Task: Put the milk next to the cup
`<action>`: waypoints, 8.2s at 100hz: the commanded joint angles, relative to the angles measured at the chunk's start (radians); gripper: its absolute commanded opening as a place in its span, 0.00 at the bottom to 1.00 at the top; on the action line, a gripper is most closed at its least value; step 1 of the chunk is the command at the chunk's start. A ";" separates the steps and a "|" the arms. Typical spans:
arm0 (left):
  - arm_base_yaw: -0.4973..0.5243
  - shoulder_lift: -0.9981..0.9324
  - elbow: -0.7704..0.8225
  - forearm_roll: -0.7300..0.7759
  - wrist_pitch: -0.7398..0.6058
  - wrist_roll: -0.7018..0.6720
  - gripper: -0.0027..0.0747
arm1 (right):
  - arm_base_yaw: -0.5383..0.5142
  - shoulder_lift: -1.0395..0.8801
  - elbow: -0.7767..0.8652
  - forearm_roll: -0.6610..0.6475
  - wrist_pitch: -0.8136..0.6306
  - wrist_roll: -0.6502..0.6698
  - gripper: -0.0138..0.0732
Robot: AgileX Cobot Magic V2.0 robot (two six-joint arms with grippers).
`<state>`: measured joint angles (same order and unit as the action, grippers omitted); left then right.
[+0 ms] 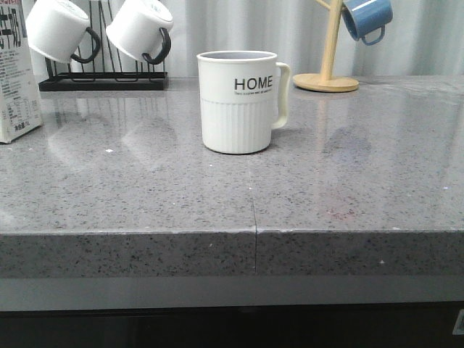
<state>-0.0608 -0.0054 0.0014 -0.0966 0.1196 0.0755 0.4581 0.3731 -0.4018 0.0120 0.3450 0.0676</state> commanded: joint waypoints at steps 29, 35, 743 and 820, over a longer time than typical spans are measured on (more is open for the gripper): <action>0.002 -0.032 0.041 -0.003 -0.106 0.002 0.01 | -0.002 -0.222 -0.027 -0.006 0.103 -0.001 0.21; 0.002 -0.032 0.041 -0.003 -0.147 0.002 0.01 | -0.002 -0.222 -0.027 -0.006 0.103 -0.001 0.21; 0.044 -0.031 0.040 0.060 0.002 -0.067 0.01 | -0.002 -0.221 -0.027 -0.006 0.122 -0.001 0.21; 0.044 -0.031 0.040 0.060 0.002 -0.067 0.01 | -0.360 -0.222 0.357 -0.077 -0.502 0.010 0.21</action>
<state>-0.0171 -0.0063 0.0029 -0.0339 0.1992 0.0168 0.1721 0.1410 -0.0793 -0.0521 0.0139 0.0676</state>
